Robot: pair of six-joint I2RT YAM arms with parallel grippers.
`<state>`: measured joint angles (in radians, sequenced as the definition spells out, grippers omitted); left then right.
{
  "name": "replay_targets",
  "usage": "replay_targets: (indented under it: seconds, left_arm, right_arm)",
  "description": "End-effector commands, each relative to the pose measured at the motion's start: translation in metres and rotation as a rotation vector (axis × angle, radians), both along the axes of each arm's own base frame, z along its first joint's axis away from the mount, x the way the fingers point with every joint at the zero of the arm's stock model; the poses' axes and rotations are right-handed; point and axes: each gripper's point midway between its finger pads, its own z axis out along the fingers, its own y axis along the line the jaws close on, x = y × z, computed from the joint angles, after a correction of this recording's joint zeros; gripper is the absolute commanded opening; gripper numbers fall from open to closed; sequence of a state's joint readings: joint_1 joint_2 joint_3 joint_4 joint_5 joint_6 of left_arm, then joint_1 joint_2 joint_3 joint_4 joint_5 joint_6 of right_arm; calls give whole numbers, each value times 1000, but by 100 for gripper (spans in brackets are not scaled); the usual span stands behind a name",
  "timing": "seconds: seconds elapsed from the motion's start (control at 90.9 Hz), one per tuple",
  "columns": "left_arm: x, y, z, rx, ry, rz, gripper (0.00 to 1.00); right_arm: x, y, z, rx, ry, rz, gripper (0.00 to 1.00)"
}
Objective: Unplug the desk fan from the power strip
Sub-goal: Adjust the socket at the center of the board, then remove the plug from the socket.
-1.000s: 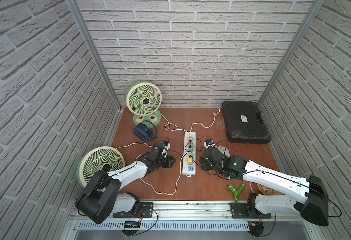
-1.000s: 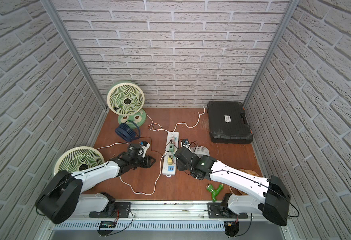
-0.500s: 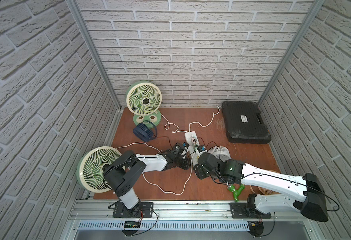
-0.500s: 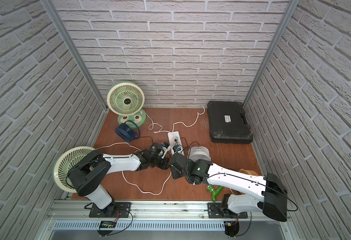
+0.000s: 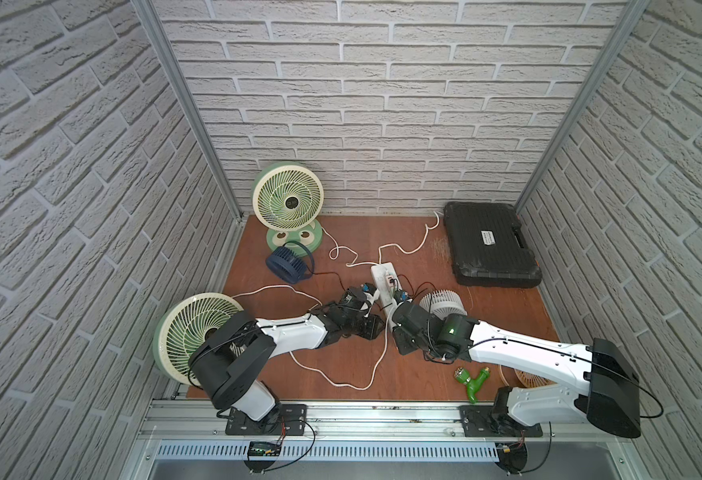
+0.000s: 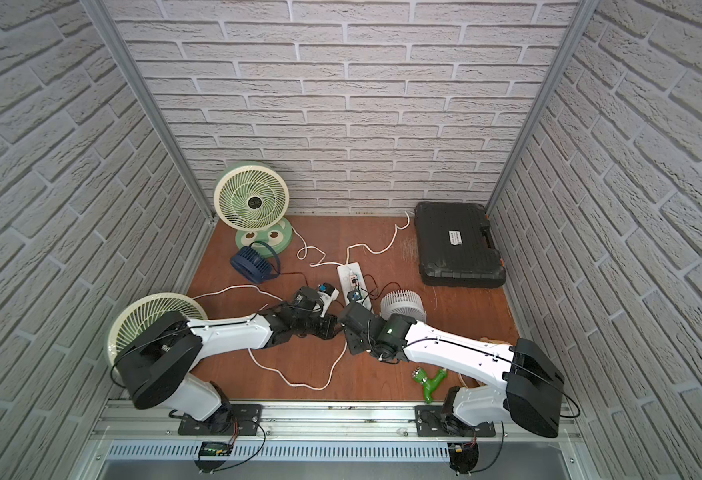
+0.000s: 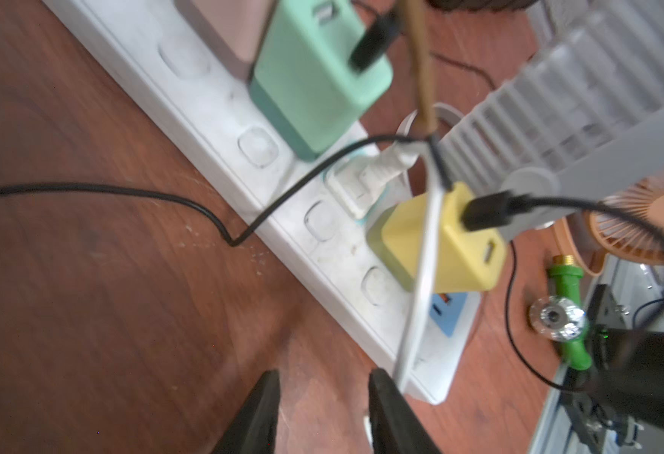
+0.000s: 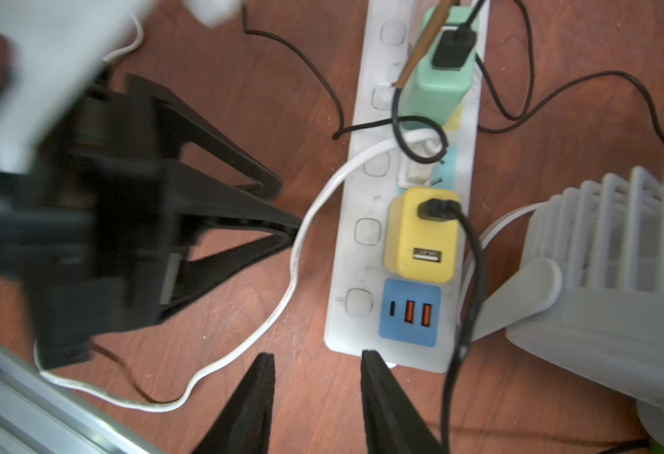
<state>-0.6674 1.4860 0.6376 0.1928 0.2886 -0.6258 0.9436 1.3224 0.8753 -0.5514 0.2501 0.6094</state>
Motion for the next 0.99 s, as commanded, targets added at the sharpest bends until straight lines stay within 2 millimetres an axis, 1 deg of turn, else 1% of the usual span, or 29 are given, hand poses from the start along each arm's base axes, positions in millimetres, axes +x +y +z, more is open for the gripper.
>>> replay_targets:
  seconds: [0.0,0.11,0.275,0.341,0.44,0.506,0.539,0.638,0.836,0.979]
  left_arm:
    - [21,12,34,-117,-81,74,37]
    - [35,20,50,-195,-105,113,31]
    - [57,19,61,-305,-97,151,24]
    - [64,17,57,-346,-68,162,21]
    - [73,6,49,-399,-23,152,14]
    - [75,-3,44,-436,10,136,11]
    - [76,-5,38,-445,30,133,9]
    - [74,-16,22,-471,79,120,4]
    - [66,-36,13,-501,107,76,0]
    - [62,-39,8,-484,115,73,0]
  right_arm:
    - [8,-10,-8,-36,4,11,41]
    - [16,-17,-13,-46,10,-3,42]
    - [27,-20,-17,-59,2,-13,43]
    - [31,-19,-19,-59,-2,-16,43]
    - [36,-18,-22,-67,-6,-15,43]
    - [39,-17,-23,-67,-13,-16,43]
    - [40,-16,-23,-64,-17,-17,43]
    - [43,-16,-26,-67,-21,-17,43]
    - [47,-15,-30,-71,-29,-18,43]
    - [49,-16,-31,-73,-34,-23,43]
